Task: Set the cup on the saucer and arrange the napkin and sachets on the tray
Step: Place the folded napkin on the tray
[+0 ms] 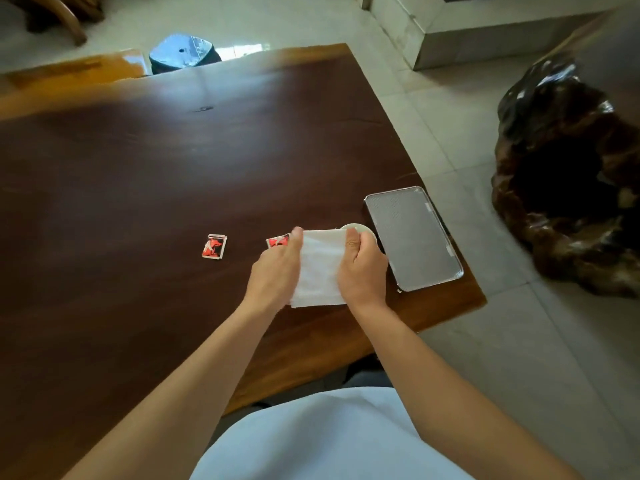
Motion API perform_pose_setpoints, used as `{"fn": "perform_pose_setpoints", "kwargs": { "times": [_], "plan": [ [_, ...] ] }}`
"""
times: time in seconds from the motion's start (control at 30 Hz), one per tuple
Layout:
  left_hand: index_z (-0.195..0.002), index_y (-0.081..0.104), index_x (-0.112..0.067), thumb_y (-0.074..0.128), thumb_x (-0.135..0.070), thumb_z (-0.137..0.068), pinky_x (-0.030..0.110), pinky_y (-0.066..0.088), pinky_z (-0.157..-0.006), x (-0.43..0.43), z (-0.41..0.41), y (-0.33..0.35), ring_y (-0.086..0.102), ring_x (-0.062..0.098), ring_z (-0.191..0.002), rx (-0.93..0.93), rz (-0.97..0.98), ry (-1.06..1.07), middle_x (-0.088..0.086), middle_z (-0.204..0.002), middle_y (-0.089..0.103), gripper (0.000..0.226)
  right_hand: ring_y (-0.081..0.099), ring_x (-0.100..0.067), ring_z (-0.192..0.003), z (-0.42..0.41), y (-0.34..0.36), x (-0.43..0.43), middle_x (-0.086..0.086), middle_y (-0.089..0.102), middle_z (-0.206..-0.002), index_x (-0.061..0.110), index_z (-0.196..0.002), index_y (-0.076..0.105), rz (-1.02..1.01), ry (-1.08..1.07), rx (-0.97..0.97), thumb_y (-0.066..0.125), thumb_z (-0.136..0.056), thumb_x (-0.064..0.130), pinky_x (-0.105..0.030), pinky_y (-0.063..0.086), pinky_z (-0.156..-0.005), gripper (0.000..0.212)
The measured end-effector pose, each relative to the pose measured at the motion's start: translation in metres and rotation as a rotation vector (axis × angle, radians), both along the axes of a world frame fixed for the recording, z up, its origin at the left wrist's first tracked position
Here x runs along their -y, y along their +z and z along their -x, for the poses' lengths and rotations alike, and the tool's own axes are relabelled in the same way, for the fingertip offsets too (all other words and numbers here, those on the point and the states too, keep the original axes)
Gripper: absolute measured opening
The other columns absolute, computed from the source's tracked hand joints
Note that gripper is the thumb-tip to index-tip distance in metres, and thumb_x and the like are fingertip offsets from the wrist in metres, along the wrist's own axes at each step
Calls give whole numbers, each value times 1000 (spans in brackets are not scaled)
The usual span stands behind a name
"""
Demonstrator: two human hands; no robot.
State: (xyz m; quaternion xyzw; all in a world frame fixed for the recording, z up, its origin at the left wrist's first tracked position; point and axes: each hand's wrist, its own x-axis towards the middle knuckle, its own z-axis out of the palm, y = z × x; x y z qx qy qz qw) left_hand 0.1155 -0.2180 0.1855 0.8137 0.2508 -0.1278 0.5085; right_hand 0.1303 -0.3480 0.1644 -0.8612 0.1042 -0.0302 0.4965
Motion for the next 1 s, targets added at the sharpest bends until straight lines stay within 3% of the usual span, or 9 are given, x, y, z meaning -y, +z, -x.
{"fn": "perform_pose_setpoints", "kwargs": {
  "times": [0.07,0.13,0.27,0.4,0.67,0.73,0.8,0.9,1.0],
  "plan": [
    [-86,53,-13,32,-57,-102,29,42,-57,35,-11,6,59,18,-74,104,-174,-53,1,-85,61,51,54,-7,-67,-24,0,26,3,56,-76,9,-89,55,-8,1,-3,36,-107,38,-24,45,-59,39],
    [-81,47,-17,32,-48,-105,30,40,-51,67,-24,7,56,16,-68,181,-217,-2,-1,-78,55,42,54,-12,-66,-46,3,53,3,56,-73,7,-89,57,-76,34,-87,37,-106,41,-38,46,-66,43],
    [-78,48,-17,31,-38,-108,44,55,-53,114,-57,2,56,15,-62,211,-175,136,-2,-72,52,40,65,-19,-74,-75,8,107,-4,61,-84,10,-100,56,-201,147,-272,35,-105,47,-33,53,-57,43],
    [-79,52,-12,30,-34,-109,20,44,-39,151,-81,-2,54,11,-56,261,-225,184,-1,-69,54,43,67,-21,-48,-92,-1,144,-15,68,-85,10,-103,52,-250,243,-369,34,-105,47,-25,47,-35,41],
    [-81,54,-6,30,-29,-109,11,41,-45,196,-113,-22,51,11,-60,207,-291,253,2,-72,56,43,68,-29,-74,-127,-13,189,-5,61,-84,16,-94,53,-67,298,-283,33,-107,42,-41,58,-56,35],
    [-84,56,-7,30,-31,-109,26,54,-53,207,-120,-30,59,21,-65,219,-267,270,5,-74,59,43,69,-27,-73,-134,-17,200,-4,61,-85,16,-96,54,-61,307,-301,33,-107,42,-32,56,-49,35],
    [-86,58,-8,30,-32,-109,45,54,-64,215,-127,-36,63,28,-73,227,-212,298,2,-74,59,43,68,-24,-71,-144,-20,213,-5,61,-84,15,-96,57,-82,302,-339,35,-106,42,-25,52,-42,36],
    [-84,58,-12,29,-33,-109,33,40,-62,222,-138,-31,57,18,-71,252,-137,297,-3,-73,58,44,62,-18,-68,-168,-19,233,-3,59,-78,14,-87,59,-181,330,-445,43,-104,41,-24,49,-48,36],
    [-75,55,-11,27,-41,-108,27,38,-56,225,-151,-25,53,11,-63,244,-83,223,-2,-69,56,53,66,-23,-82,-191,-15,241,-6,64,-91,13,-99,60,-357,287,-544,45,-98,49,-40,57,-68,39]
  ]
}}
